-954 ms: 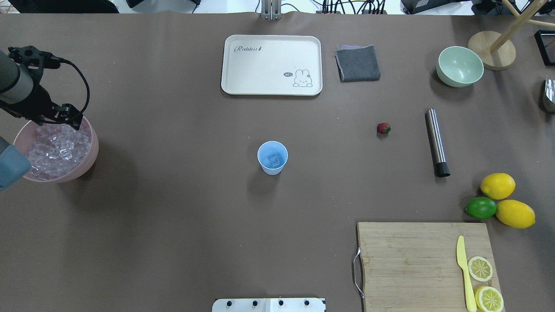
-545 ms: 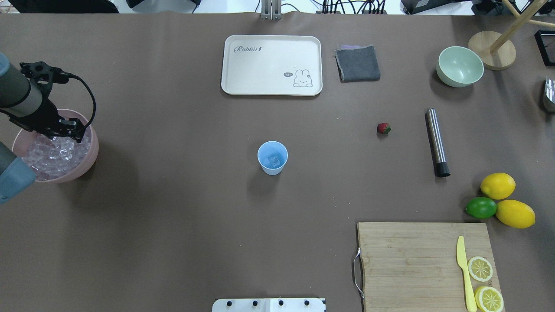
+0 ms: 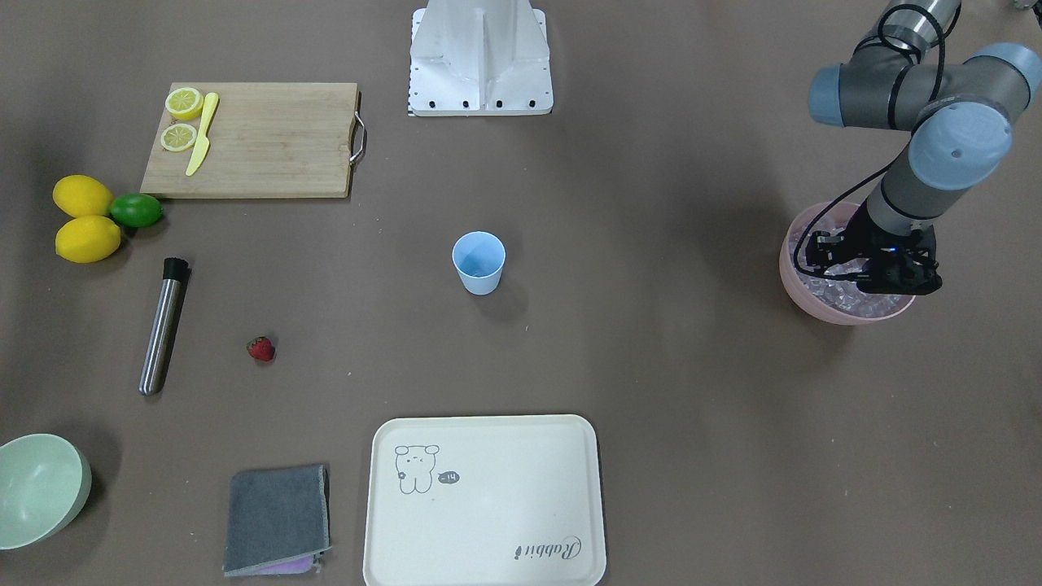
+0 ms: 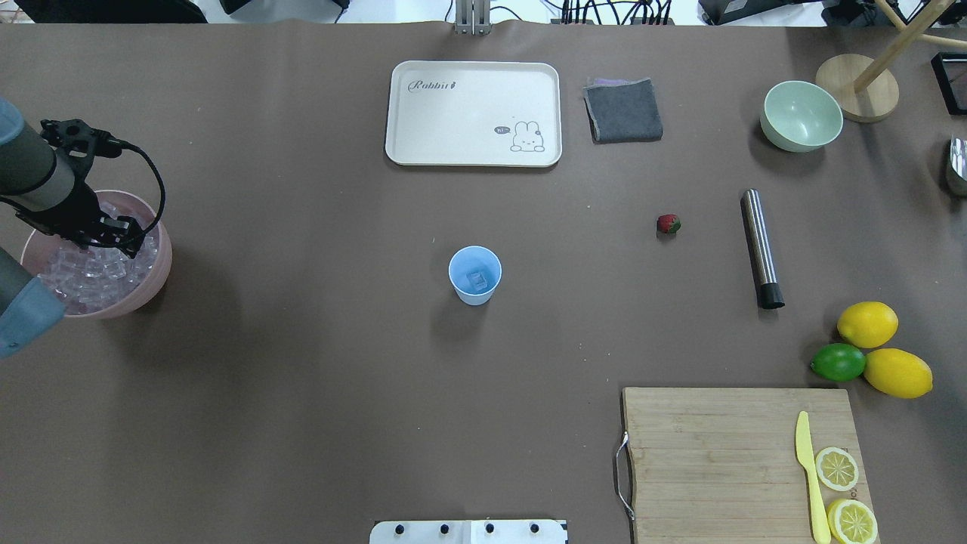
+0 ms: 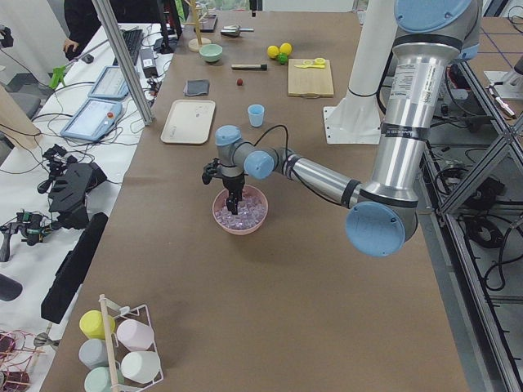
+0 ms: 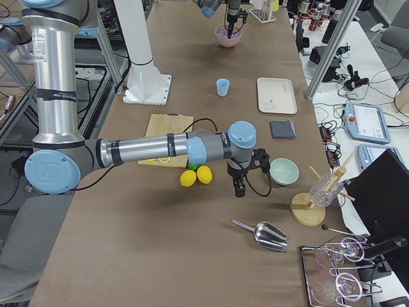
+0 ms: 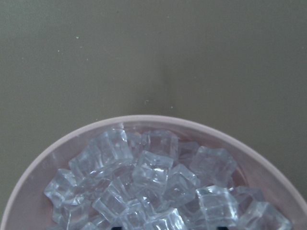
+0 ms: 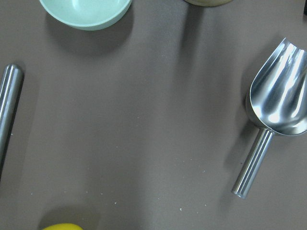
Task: Mash ice and strawberries in cup
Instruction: 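Lower the left gripper into the bowl and grasp another ice cube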
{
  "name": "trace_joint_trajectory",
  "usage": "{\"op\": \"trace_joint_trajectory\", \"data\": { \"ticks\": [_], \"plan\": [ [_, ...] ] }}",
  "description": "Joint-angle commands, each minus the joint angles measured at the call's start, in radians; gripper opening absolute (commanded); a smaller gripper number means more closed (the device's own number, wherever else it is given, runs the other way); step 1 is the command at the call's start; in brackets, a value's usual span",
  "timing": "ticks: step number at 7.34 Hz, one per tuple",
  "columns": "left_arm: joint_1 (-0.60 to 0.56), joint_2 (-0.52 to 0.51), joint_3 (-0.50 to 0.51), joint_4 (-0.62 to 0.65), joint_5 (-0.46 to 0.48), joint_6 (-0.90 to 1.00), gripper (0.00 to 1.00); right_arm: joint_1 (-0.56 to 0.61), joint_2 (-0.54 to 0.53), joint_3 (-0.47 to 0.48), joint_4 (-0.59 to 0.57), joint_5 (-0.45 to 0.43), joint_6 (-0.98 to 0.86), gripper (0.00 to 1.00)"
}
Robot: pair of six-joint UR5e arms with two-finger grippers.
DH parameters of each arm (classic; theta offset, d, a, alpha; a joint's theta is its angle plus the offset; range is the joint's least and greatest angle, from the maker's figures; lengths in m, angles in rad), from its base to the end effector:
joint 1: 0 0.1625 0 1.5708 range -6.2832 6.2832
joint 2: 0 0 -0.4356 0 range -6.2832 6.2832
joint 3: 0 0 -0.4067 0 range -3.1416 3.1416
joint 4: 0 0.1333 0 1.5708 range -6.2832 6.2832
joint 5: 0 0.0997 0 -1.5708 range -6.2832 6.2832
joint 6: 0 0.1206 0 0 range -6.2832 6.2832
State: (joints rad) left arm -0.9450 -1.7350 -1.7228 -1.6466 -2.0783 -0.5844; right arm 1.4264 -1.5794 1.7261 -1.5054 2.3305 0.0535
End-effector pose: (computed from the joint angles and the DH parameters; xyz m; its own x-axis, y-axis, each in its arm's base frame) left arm 0.2851 -0.5221 0.5251 0.7987 0.1392 -0.5854 -0.1207 0.9902 0.0709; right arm -0.0243 -0.5163 0.6031 0.7032 -0.1957 0.6836 0.1032 0.9793 0.1742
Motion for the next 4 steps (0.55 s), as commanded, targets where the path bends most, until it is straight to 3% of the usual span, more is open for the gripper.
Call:
{"op": "trace_joint_trajectory", "data": {
  "ticks": [1, 3, 4],
  "plan": [
    [0.000, 0.000, 0.012, -0.002, 0.000, 0.002, 0.70, -0.003, 0.006, -0.002, 0.001, 0.000, 0.000, 1.00],
    [0.002, -0.001, 0.014, -0.001, -0.002, 0.002, 0.60, -0.004, 0.013, -0.002, -0.001, 0.000, 0.002, 1.00],
    [0.002, -0.001, 0.015, -0.001, -0.002, 0.002, 0.60, -0.004, 0.013, -0.002, -0.001, 0.000, 0.002, 1.00]
  ]
}}
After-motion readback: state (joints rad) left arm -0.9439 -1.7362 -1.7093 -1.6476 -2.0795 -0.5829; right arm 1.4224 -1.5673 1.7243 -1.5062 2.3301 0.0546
